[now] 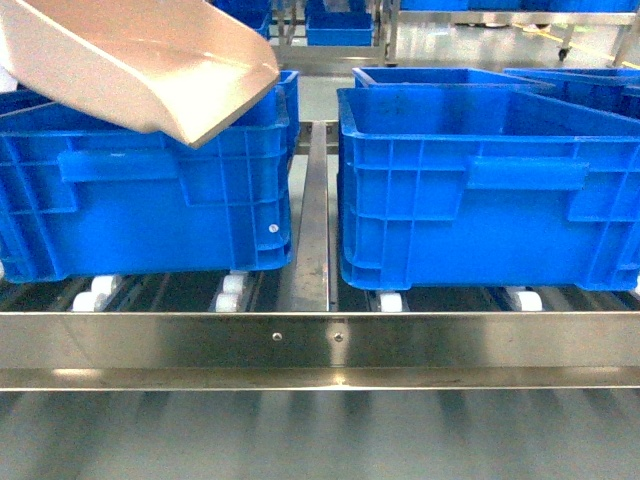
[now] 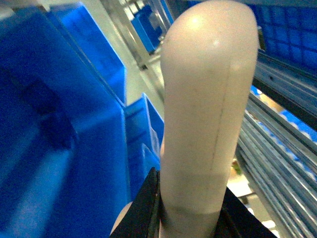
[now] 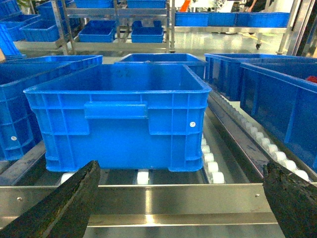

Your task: Place part in tray to right shelf

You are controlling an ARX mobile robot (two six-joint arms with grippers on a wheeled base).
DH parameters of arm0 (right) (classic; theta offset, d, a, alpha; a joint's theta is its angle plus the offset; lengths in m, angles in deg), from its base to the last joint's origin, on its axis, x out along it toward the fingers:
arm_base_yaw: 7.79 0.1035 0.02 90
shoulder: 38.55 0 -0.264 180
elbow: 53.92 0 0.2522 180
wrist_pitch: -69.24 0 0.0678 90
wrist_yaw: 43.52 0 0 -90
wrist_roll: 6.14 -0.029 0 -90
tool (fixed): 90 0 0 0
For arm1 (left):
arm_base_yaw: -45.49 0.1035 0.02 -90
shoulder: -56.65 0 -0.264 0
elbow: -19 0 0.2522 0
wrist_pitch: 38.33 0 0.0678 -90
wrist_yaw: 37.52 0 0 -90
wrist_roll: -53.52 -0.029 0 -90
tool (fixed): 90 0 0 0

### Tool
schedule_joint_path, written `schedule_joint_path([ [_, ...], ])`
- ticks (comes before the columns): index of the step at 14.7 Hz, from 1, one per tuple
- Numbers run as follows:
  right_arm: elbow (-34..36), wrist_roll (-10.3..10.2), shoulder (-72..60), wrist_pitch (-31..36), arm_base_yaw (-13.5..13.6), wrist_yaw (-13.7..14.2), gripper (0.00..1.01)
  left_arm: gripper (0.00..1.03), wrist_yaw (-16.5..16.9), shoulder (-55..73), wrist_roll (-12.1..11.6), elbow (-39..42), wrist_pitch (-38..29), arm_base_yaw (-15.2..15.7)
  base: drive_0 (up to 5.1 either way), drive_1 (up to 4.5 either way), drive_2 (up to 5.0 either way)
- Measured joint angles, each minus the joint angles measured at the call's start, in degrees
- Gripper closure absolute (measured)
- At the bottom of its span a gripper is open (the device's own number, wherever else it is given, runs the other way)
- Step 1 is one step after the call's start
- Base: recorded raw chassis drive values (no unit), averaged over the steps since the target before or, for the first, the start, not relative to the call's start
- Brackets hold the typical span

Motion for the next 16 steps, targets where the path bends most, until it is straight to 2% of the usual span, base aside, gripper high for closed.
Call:
schedule_joint_path([
  [2, 0.0, 0.0, 0.0, 0.0, 0.0, 0.0, 0.03, 0.86, 5.0, -10.4, 5.2, 12.3, -1.7, 1.4, 0.0, 0.0, 0.0],
  [3, 0.0, 0.0, 0.0, 0.0, 0.0, 0.0, 0.03, 0.86, 5.9, -15.9, 5.4, 18.6, -0.1, 2.1, 0.0, 0.0, 0.0],
  [5, 0.0, 0.0, 0.0, 0.0, 0.0, 0.0, 0.03, 0.86, 5.6, -20.5, 2.8, 24.6, 2.1, 2.4, 0.0, 0.0, 0.0],
  [6, 0.0, 0.0, 0.0, 0.0, 0.0, 0.0, 0.03, 0.86, 5.1, -21.7, 0.1, 26.4, 2.7, 2.3, 0.0, 0.0, 0.0],
  [7, 0.0, 0.0, 0.0, 0.0, 0.0, 0.0, 0.03, 0.86, 5.0, -21.7, -1.1, 26.4, 2.5, 2.3, 0.0, 0.0, 0.0],
  [9, 0.0, 0.0, 1.6, -2.6, 0.0, 0.0, 0.16, 0.86, 4.1, -21.8, -4.3, 26.3, 1.4, 2.0, 0.0, 0.0, 0.0],
  [10, 0.0, 0.0, 4.6, -4.7, 0.0, 0.0, 0.32, 0.86, -3.7, -22.9, -15.7, 28.7, -3.9, 0.4, 0.0, 0.0, 0.0],
  [11, 0.0, 0.0, 7.1, -7.0, 0.0, 0.0, 0.45, 0.86, -6.6, -26.2, -29.6, 32.7, -5.3, -0.2, 0.0, 0.0, 0.0],
  [12, 0.0, 0.0, 8.6, -8.6, 0.0, 0.0, 0.56, 0.86, -7.7, -28.6, -42.6, 36.4, -6.0, -0.7, 0.0, 0.0, 0.0],
  [13, 0.0, 0.0, 10.5, -10.6, 0.0, 0.0, 0.69, 0.86, -7.8, -30.0, -48.9, 38.9, -7.3, -1.1, 0.0, 0.0, 0.0],
  [14, 0.0, 0.0, 12.4, -12.1, 0.0, 0.0, 0.82, 0.86, -7.7, -32.5, -53.5, 40.8, -7.8, -2.2, 0.0, 0.0, 0.0],
  [15, 0.0, 0.0, 13.7, -13.7, 0.0, 0.0, 0.93, 0.86, -9.7, -35.1, -56.1, 43.1, -8.0, -4.2, 0.0, 0.0, 0.0],
  [16, 0.0, -0.1, 15.5, -15.2, 0.0, 0.0, 0.99, 0.86, -11.1, -37.3, -57.4, 45.0, -8.1, -5.8, 0.0, 0.0, 0.0],
])
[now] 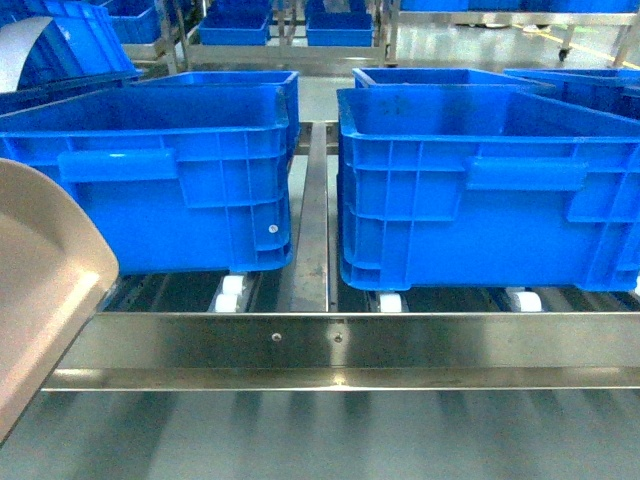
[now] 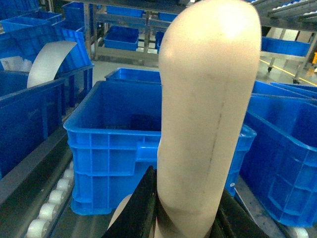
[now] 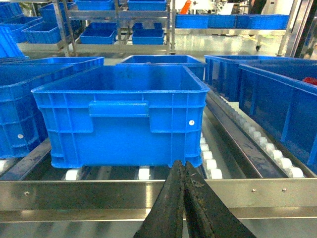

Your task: Place part in tray to right shelf

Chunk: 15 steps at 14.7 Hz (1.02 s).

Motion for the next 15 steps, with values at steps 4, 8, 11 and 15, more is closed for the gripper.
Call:
schedule_joint_path([
  [4, 0.0, 0.0, 5.9, -6.0, 0.0, 0.0, 0.99, 0.86, -0.1, -10.8, -1.3, 6.9, 4.1, -0.1, 0.0, 0.0, 0.0],
  [8, -0.2, 0.0, 16.4, -16.0, 0.0, 0.0, 0.99, 0.86, -0.2, -18.3, -1.8, 9.8, 9.2, 0.0, 0.0, 0.0, 0.0],
  [11, 0.0, 0.0, 16.4, -16.9, 0.0, 0.0, 0.99, 0.86, -0.4, -22.0, -2.4, 12.8, 9.2, 0.0, 0.0, 0.0, 0.0],
  [15, 0.0, 0.0, 16.4, -17.1, 0.0, 0.0, 0.99, 0.86, -0.5, -30.0, -2.6, 12.9, 17.4, 0.0, 0.0, 0.0, 0.0],
])
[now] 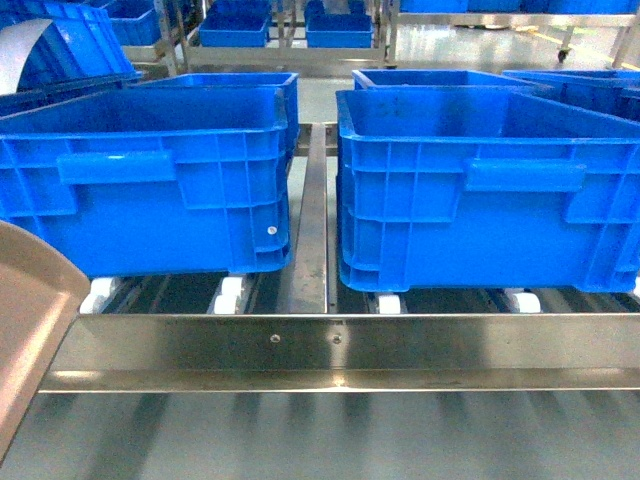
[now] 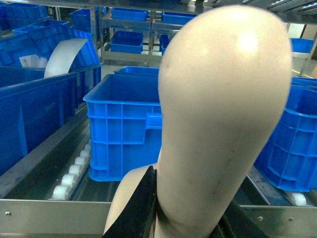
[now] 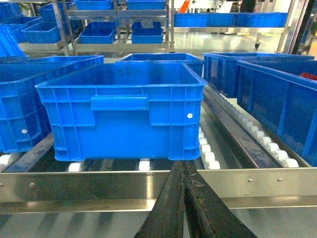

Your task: Place part in tray to right shelf

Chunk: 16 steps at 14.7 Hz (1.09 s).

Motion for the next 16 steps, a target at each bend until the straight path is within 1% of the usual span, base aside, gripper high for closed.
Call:
schedule_joint_path([
  [5, 0.0, 0.0, 0.0, 0.0, 0.0, 0.0, 0.99, 0.86, -0.3, -7.6, -0.6, 0.0, 7.8, 0.0, 0.0, 0.0, 0.0],
  [6, 0.0, 0.0, 0.0, 0.0, 0.0, 0.0, 0.99, 0.86, -0.5, -8.7, -0.8, 0.0, 10.2, 0.0, 0.0, 0.0, 0.0],
  [11, 0.0, 0.0, 0.0, 0.0, 0.0, 0.0, 0.99, 0.86, -0.8, -13.1, -0.8, 0.0, 14.9, 0.0, 0.0, 0.0, 0.0],
  [12, 0.0, 0.0, 0.0, 0.0, 0.0, 0.0, 0.99, 0.86, -0.7, -18.1, -0.9, 0.0, 21.7, 0.0, 0.0, 0.0, 0.0],
  [13, 0.0, 0.0, 0.0, 0.0, 0.0, 0.0, 0.99, 0.86, -0.8, -22.2, -0.8, 0.0, 25.4, 0.0, 0.0, 0.0, 0.0],
  [14, 0.0, 0.0, 0.0, 0.0, 0.0, 0.0, 0.99, 0.86, -0.8, -22.2, -0.9, -0.1, 23.0, 0.0, 0.0, 0.0, 0.0],
  [15, 0.0, 0.0, 0.0, 0.0, 0.0, 0.0, 0.99, 0.86, -0.8, -22.2, -0.9, 0.0, 25.0, 0.0, 0.0, 0.0, 0.0],
  [16, 0.0, 0.0, 0.0, 0.0, 0.0, 0.0, 0.99, 0.86, -0.8, -22.3, -0.9, 0.0, 24.2, 0.0, 0.0, 0.0, 0.0],
])
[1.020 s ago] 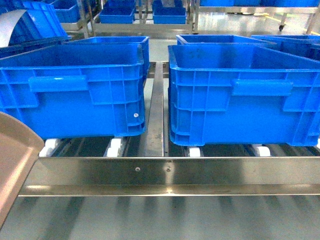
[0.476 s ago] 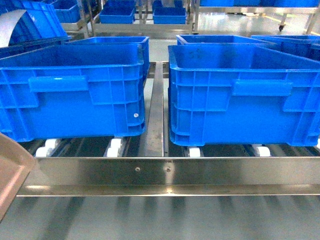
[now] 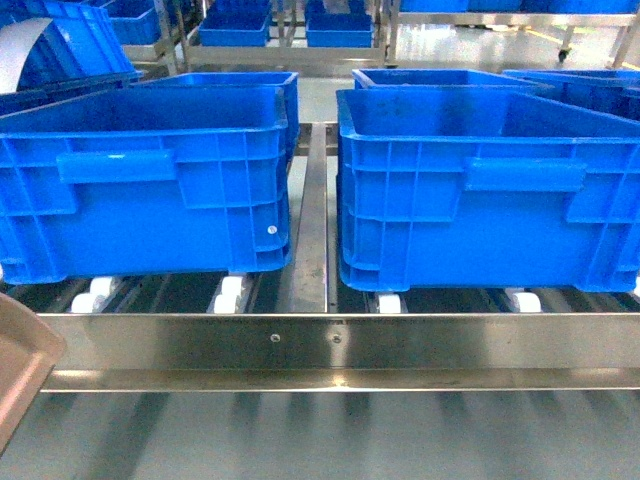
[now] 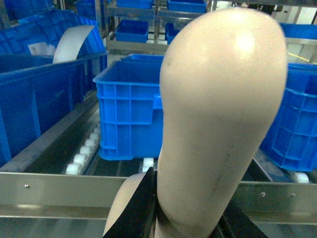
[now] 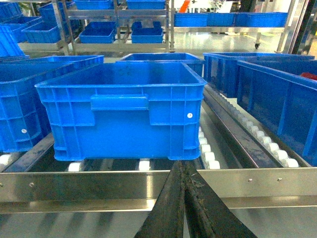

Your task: Place part in tray to right shelf

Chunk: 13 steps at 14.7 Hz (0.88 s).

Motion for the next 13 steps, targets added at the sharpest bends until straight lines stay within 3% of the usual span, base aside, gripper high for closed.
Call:
schedule_joint_path([
  [8, 0.0, 0.0, 0.0, 0.0, 0.0, 0.0, 0.97, 0.86, 0.0, 0.0, 0.0, 0.0, 0.1, 0.0, 0.0, 0.0, 0.0],
  [13, 0.0, 0.0, 0.0, 0.0, 0.0, 0.0, 0.49, 0.86, 0.0, 0.0, 0.0, 0.0, 0.1, 0.0, 0.0, 0.0, 0.0],
])
